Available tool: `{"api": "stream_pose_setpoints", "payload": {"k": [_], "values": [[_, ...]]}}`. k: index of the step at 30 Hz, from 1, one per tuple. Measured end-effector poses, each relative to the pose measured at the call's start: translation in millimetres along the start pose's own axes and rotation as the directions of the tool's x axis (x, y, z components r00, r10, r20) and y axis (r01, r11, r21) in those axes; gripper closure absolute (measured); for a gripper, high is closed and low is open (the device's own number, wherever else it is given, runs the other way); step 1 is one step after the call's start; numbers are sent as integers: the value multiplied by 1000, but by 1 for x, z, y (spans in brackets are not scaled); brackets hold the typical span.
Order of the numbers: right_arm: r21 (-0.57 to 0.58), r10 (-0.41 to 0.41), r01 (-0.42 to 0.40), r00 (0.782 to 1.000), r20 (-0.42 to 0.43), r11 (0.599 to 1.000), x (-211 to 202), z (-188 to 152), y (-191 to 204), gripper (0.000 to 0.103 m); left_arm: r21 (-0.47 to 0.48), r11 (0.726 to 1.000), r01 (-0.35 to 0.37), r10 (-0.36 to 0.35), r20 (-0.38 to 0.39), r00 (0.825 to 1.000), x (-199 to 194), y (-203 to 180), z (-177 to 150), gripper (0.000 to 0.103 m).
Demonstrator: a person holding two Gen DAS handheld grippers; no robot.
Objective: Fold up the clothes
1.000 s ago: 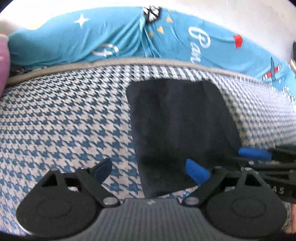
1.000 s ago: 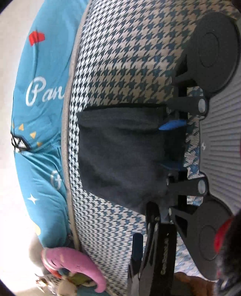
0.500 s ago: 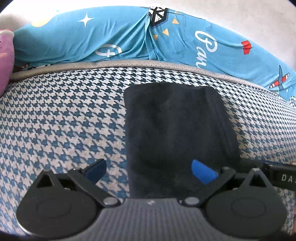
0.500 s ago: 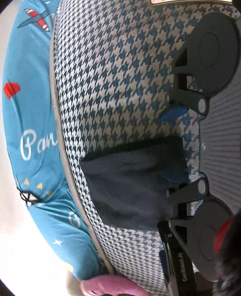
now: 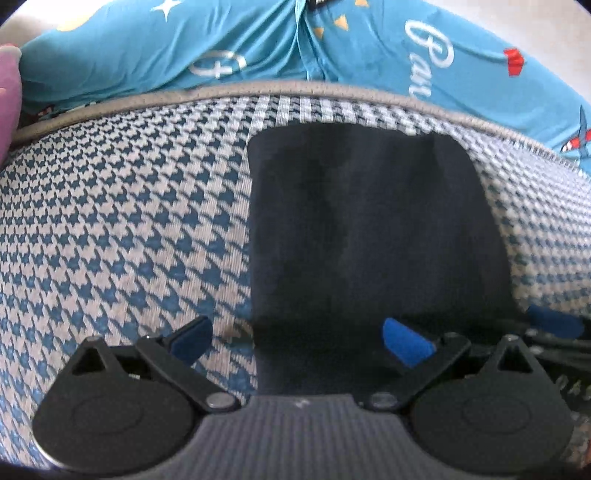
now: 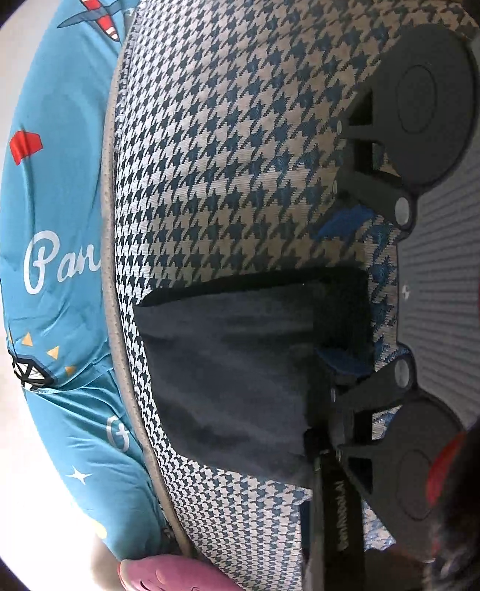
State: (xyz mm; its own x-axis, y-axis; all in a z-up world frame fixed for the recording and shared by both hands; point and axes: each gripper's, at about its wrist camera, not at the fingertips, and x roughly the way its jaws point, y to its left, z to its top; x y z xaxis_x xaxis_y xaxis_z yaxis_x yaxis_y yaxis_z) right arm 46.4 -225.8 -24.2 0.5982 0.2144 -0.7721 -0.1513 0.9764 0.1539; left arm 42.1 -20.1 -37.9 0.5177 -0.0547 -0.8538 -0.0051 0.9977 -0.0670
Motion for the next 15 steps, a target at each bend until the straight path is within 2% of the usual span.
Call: {"api": "stream_pose_setpoints", "payload": {"k": [8,15], "values": [[49,40,-40,999,-14,998,-1,-5,-14,27,36,999,-7,7,10,1000,2,0,-8,0],[11,81,-81,997,1,997,-4,-12,-20,26,67,998,-2,2,8,1000,0,1,-12,0]]}}
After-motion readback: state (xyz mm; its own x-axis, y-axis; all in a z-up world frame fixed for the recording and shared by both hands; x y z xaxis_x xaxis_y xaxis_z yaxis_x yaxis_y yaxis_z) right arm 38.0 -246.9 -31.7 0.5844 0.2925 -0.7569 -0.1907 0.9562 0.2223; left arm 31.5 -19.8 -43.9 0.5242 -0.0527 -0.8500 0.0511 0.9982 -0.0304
